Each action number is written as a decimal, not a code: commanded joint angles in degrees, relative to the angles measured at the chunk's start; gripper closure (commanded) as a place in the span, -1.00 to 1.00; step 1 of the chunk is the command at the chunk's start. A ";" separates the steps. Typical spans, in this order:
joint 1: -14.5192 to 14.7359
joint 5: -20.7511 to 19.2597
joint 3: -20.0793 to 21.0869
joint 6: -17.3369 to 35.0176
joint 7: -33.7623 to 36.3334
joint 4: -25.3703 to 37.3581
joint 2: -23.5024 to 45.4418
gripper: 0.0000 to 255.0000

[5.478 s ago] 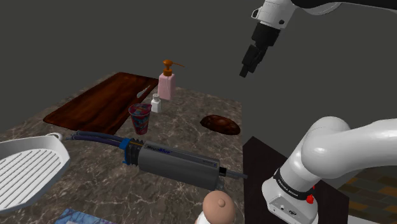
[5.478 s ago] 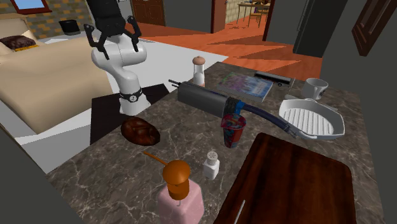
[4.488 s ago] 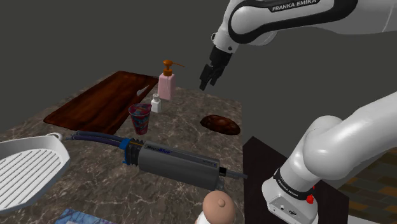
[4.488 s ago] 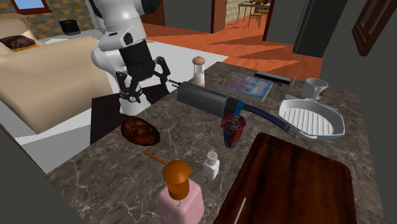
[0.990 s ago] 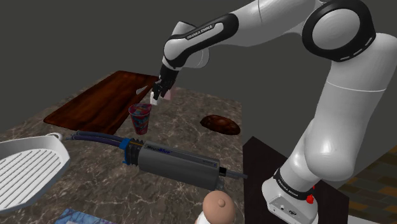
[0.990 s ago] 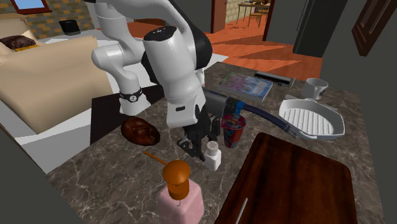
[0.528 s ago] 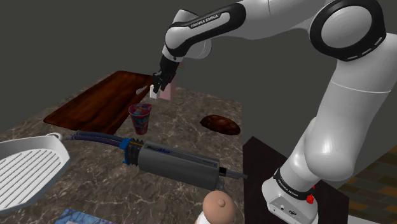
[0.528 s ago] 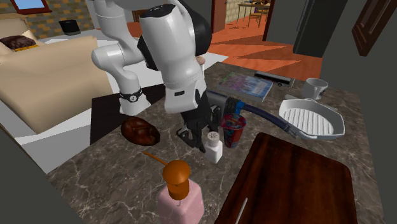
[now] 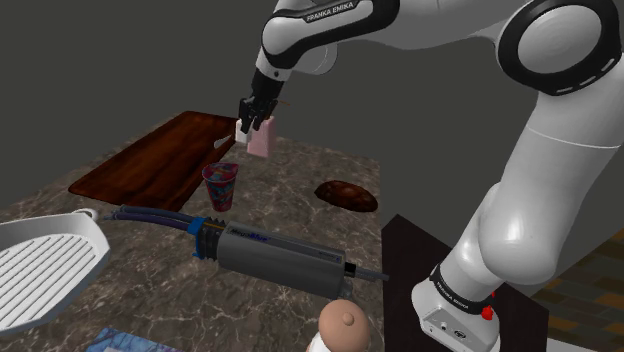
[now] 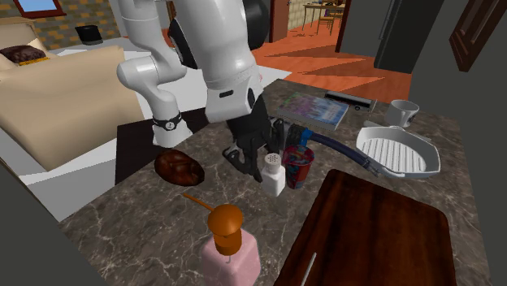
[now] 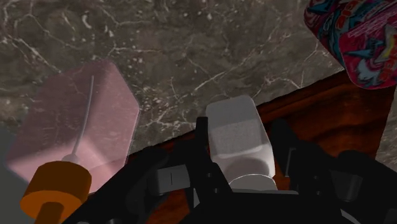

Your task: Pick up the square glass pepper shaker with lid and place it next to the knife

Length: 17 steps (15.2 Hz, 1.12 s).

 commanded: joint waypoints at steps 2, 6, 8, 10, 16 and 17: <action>0.01 -0.39 -0.07 -2.04 0.59 1.42 -0.66 1.00; -0.03 -0.86 -0.16 -4.85 1.32 3.54 -1.39 1.00; 0.72 -1.24 0.32 -4.50 2.68 2.81 -2.05 1.00; 2.21 -1.98 1.34 -3.52 5.39 1.27 -3.14 1.00; 6.58 -4.45 4.63 -1.17 14.00 -1.68 -5.17 1.00; 7.29 -4.91 5.21 -0.86 15.50 -1.93 -5.32 1.00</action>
